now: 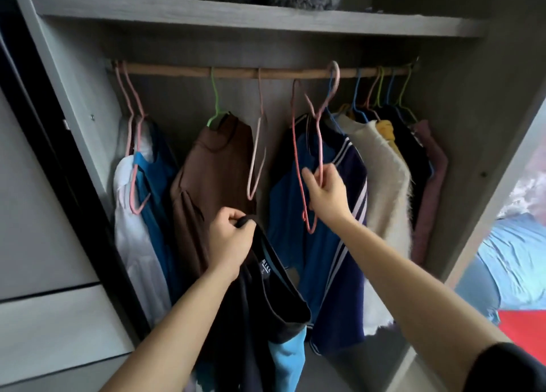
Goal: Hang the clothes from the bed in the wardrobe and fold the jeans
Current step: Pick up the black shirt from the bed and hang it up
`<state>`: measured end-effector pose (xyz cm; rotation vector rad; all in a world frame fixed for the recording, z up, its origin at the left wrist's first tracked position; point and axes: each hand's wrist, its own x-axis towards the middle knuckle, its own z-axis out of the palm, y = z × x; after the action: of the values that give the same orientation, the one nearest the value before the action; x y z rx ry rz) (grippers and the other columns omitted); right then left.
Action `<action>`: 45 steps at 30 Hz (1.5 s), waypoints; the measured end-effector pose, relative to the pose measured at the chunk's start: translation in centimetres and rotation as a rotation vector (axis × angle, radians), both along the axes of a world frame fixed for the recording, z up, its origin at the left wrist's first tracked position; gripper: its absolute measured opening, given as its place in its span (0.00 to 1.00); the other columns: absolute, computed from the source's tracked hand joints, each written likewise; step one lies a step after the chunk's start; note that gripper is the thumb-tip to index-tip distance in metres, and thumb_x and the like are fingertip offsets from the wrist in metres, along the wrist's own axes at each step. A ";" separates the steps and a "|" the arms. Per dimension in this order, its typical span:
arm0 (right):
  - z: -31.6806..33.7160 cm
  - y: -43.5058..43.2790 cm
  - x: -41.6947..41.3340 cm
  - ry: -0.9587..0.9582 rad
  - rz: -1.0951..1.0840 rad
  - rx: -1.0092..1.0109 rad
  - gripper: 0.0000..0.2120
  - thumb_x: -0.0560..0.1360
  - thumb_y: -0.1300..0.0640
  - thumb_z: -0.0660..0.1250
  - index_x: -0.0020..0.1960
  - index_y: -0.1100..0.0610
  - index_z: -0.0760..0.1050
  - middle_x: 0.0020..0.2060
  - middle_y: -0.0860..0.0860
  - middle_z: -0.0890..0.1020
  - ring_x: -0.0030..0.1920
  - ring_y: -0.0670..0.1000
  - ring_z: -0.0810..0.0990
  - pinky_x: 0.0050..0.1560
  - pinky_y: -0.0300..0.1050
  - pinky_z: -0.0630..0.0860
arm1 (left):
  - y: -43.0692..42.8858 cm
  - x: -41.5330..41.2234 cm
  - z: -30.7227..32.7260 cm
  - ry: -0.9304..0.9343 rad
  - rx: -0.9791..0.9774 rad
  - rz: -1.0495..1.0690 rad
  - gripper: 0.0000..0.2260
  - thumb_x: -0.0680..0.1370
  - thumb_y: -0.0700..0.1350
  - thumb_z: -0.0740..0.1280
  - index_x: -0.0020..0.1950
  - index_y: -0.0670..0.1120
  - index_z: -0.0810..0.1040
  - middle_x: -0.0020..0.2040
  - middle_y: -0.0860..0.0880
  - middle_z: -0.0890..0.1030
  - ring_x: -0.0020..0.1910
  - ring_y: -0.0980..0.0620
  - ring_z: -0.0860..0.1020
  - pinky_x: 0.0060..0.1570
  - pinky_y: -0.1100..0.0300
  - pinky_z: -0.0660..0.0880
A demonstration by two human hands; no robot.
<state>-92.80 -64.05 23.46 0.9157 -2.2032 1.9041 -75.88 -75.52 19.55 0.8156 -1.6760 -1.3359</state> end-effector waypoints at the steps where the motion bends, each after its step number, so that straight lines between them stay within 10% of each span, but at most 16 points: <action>1: -2.1 1.3 0.5 -0.083 0.032 0.007 0.17 0.75 0.42 0.70 0.41 0.51 0.67 0.32 0.48 0.75 0.31 0.52 0.77 0.35 0.53 0.79 | 0.4 -0.1 -0.1 -0.014 -0.001 0.002 0.05 0.70 0.39 0.68 0.42 0.48 0.77 0.32 0.53 0.81 0.29 0.58 0.76 0.32 0.62 0.73; 5: -7.2 5.2 1.6 -0.374 0.085 -0.005 0.19 0.74 0.37 0.69 0.49 0.53 0.75 0.35 0.45 0.77 0.35 0.46 0.76 0.41 0.50 0.79 | 1.9 -0.3 -1.0 -0.090 -0.042 0.000 0.04 0.72 0.39 0.68 0.44 0.46 0.77 0.38 0.48 0.81 0.36 0.49 0.78 0.38 0.56 0.76; 9: -9.3 9.2 2.2 -0.181 -0.093 0.172 0.23 0.82 0.42 0.58 0.46 0.62 0.76 0.24 0.43 0.69 0.27 0.43 0.67 0.36 0.45 0.69 | 2.5 -0.6 -2.1 -0.197 -0.124 0.009 0.04 0.72 0.39 0.69 0.45 0.45 0.77 0.42 0.46 0.82 0.44 0.44 0.80 0.49 0.48 0.78; 13: -9.5 14.1 3.5 -0.115 0.079 0.291 0.12 0.83 0.48 0.59 0.52 0.47 0.82 0.22 0.45 0.67 0.24 0.43 0.64 0.30 0.36 0.65 | 2.8 -1.0 -2.8 -0.281 -0.200 0.052 0.06 0.71 0.40 0.69 0.47 0.44 0.76 0.43 0.46 0.81 0.46 0.41 0.79 0.51 0.46 0.77; 20: -8.1 19.9 5.7 -0.026 0.290 0.676 0.13 0.83 0.49 0.61 0.54 0.49 0.84 0.47 0.55 0.86 0.51 0.57 0.82 0.57 0.55 0.76 | 3.7 -1.6 -3.7 -0.471 -0.379 0.136 0.04 0.72 0.43 0.70 0.44 0.50 0.78 0.44 0.49 0.82 0.47 0.43 0.79 0.45 0.52 0.76; 26: -7.3 19.7 6.4 0.044 0.306 0.664 0.13 0.83 0.49 0.61 0.53 0.50 0.85 0.44 0.52 0.86 0.45 0.51 0.81 0.45 0.34 0.72 | 5.5 -1.4 -4.8 -0.536 -0.410 0.096 0.05 0.71 0.43 0.72 0.42 0.52 0.79 0.42 0.52 0.84 0.45 0.46 0.80 0.43 0.55 0.76; 45: -9.2 15.4 8.4 -0.124 0.248 0.591 0.16 0.84 0.54 0.58 0.54 0.58 0.84 0.24 0.41 0.71 0.27 0.41 0.71 0.29 0.29 0.66 | 7.5 0.0 -3.1 -0.558 -0.591 0.121 0.02 0.74 0.45 0.71 0.45 0.49 0.79 0.46 0.49 0.83 0.49 0.44 0.79 0.43 0.55 0.73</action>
<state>-84.42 -48.63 14.30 1.2206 -2.9215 1.4245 -75.92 -68.07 16.43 0.9511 -2.2486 -0.4813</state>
